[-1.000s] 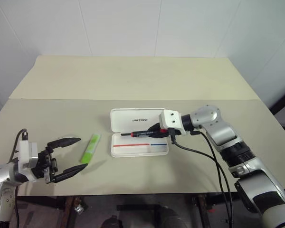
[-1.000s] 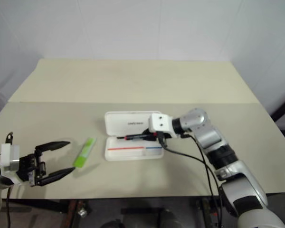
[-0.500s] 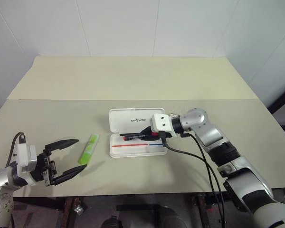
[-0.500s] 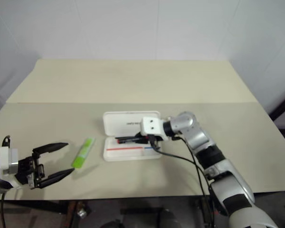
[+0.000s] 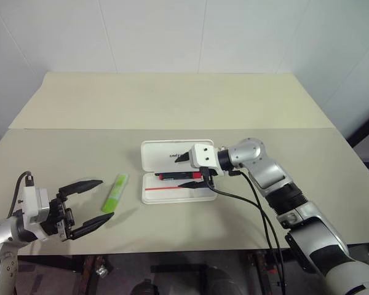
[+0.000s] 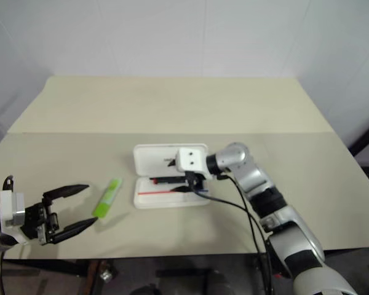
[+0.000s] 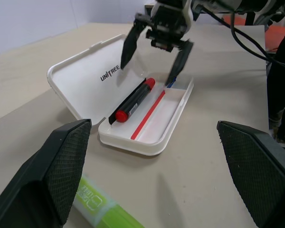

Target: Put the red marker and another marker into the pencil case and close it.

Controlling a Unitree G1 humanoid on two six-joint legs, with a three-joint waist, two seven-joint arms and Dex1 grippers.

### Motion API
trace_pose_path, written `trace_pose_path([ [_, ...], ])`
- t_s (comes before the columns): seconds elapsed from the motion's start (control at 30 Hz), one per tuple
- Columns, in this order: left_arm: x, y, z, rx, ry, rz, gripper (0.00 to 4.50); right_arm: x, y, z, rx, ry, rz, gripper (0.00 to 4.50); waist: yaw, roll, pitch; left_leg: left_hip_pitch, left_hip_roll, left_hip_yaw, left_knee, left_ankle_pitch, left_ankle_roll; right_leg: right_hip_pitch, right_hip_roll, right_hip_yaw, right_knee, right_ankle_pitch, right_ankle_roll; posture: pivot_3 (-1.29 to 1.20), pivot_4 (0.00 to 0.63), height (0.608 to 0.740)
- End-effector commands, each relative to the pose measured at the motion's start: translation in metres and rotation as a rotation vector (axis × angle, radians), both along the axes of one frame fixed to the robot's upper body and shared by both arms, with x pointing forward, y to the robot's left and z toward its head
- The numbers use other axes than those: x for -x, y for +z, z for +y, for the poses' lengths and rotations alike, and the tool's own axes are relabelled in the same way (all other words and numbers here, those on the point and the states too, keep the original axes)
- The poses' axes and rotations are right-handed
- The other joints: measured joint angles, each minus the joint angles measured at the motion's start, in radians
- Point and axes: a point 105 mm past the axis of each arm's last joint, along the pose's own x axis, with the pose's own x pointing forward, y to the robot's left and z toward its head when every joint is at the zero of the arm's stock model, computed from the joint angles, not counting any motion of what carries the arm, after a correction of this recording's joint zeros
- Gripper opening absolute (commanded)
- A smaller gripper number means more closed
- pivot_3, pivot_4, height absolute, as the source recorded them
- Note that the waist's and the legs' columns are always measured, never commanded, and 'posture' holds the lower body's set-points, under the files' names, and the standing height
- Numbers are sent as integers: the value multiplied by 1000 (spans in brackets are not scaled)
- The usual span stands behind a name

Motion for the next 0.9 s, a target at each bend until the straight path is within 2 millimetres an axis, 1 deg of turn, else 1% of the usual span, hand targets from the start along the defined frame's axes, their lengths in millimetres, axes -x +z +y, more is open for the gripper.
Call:
trace_pose_path([
  [0.03,0,6,-2,9,4,-34,4500,8,15,-6,-47,21,-9,4459,1,0,0,0,0,0,0,0,0,0,0,0,0,0,0,0,150,740],
  [0.1,-1,6,-3,13,16,-35,4500,9,18,-6,-69,18,-7,4459,1,0,0,0,0,0,0,0,0,0,0,0,0,0,0,0,150,740],
  [0.23,-6,7,-8,28,64,-47,4500,9,33,-7,-187,-8,5,4459,0,0,0,0,0,0,0,0,0,0,0,0,0,0,0,0,150,740],
  [0.33,-16,7,-10,56,179,-41,4500,11,41,-17,-249,-2,-11,4459,2,0,0,0,0,0,0,0,0,0,0,0,0,0,1,0,150,740],
  [0.4,-23,5,-15,87,242,-31,4500,8,44,-28,-311,-25,-4,4459,3,0,0,0,0,0,0,0,0,0,0,0,0,1,1,0,150,740],
  [0.47,-27,5,-21,116,279,-21,4500,7,43,-39,-318,-32,0,4459,4,0,0,0,0,0,0,0,0,1,0,0,0,1,1,0,150,740],
  [0.5,-32,4,-24,139,321,-12,4500,6,41,-47,-314,-45,9,4459,5,0,0,0,0,0,0,0,0,1,0,0,0,1,2,0,150,740],
  [0.57,-37,3,-28,167,380,2,4500,5,39,-58,-315,-60,20,4459,8,0,0,0,-1,0,1,0,0,1,0,0,0,1,2,0,150,740],
  [0.73,-46,0,-30,245,549,56,4500,10,43,-87,-392,-52,53,4459,6,0,0,0,-1,-1,1,0,0,1,0,1,0,2,3,0,150,740],
  [0.8,-50,-3,-30,266,628,83,4500,7,44,-102,-451,-88,92,4459,5,0,0,1,0,-1,1,0,0,1,0,1,0,2,3,0,150,740],
  [0.9,-54,-6,-31,291,711,119,4500,6,40,-116,-459,-119,114,4459,5,0,0,2,-1,-1,1,1,0,2,0,1,-1,2,4,0,150,740],
])
